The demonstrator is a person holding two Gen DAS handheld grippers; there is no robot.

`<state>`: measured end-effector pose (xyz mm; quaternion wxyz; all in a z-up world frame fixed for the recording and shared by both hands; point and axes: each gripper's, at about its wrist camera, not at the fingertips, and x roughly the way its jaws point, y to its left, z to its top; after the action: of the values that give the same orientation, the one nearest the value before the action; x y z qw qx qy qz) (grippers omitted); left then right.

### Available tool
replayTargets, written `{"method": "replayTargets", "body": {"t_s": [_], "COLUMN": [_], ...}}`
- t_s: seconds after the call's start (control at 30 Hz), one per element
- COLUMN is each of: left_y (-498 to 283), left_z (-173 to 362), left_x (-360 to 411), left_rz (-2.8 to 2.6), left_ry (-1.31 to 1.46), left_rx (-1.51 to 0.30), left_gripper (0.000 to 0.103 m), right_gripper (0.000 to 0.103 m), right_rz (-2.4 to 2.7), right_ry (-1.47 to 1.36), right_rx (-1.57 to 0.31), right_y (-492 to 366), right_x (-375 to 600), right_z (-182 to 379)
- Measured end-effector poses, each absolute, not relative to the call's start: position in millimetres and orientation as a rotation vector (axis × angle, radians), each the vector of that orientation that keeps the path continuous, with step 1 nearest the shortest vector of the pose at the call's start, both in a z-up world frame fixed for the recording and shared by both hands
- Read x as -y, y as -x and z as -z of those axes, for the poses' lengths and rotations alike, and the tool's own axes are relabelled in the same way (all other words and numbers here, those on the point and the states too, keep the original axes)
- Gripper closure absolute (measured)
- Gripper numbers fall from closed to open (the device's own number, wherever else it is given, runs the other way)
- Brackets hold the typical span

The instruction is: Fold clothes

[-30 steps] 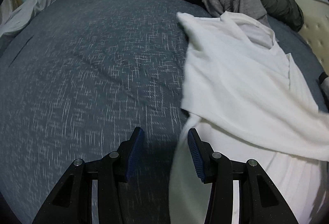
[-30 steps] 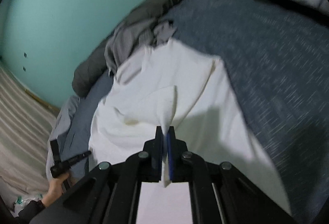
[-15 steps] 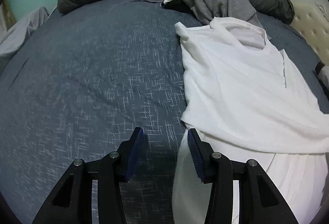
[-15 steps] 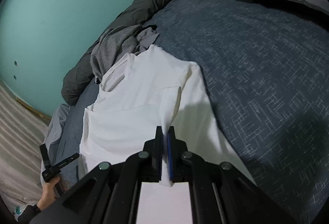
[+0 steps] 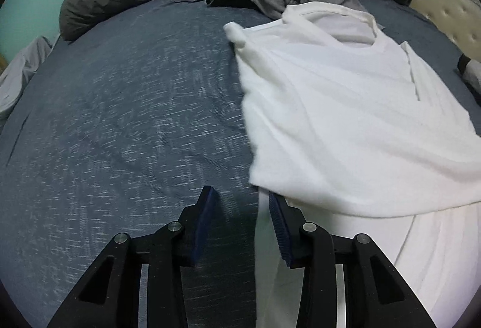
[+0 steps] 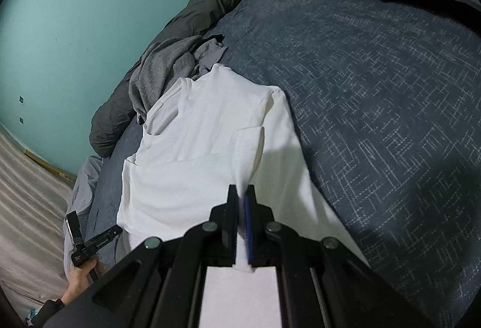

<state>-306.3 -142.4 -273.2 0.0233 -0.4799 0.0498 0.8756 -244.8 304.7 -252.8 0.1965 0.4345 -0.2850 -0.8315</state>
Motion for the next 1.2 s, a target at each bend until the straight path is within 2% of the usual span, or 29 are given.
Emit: {"method": "replayTargets", "body": {"t_s": [0.27, 0.4, 0.57, 0.73, 1.07, 1.1, 1.13, 1.17, 1.2], "left_y": [317, 323, 309, 308, 331, 333, 335, 336, 335], "left_z": [260, 263, 257, 271, 275, 275, 275, 274, 272], "left_x": [146, 132, 128, 120, 123, 122, 121, 122, 123], "left_rz": [-2.737, -2.703, -2.674, -2.639, -2.691, -2.694, -2.698, -2.702, -2.711], "left_ry": [1.412, 1.434, 1.425, 1.479, 1.476, 1.472, 1.47, 1.47, 1.462], "left_rx": [0.013, -0.141, -0.147, -0.281, -0.219, -0.222, -0.224, -0.217, -0.205], "left_gripper": [0.062, 0.062, 0.062, 0.062, 0.062, 0.064, 0.08, 0.089, 0.093], "right_gripper": [0.1, 0.1, 0.1, 0.1, 0.1, 0.1, 0.1, 0.1, 0.1], "right_rz": [2.32, 2.32, 2.321, 2.318, 2.315, 2.314, 2.312, 2.312, 2.312], "right_ry": [-1.231, -1.231, -1.234, -1.238, -1.241, -1.241, -1.239, -1.238, -1.236], "right_rx": [0.796, 0.798, 0.799, 0.8, 0.79, 0.788, 0.786, 0.784, 0.781], "right_y": [246, 248, 248, 249, 249, 249, 249, 249, 249], "right_x": [-303, -302, -303, -302, -301, -300, -300, -300, -299], "right_z": [256, 256, 257, 257, 258, 259, 258, 258, 257]}}
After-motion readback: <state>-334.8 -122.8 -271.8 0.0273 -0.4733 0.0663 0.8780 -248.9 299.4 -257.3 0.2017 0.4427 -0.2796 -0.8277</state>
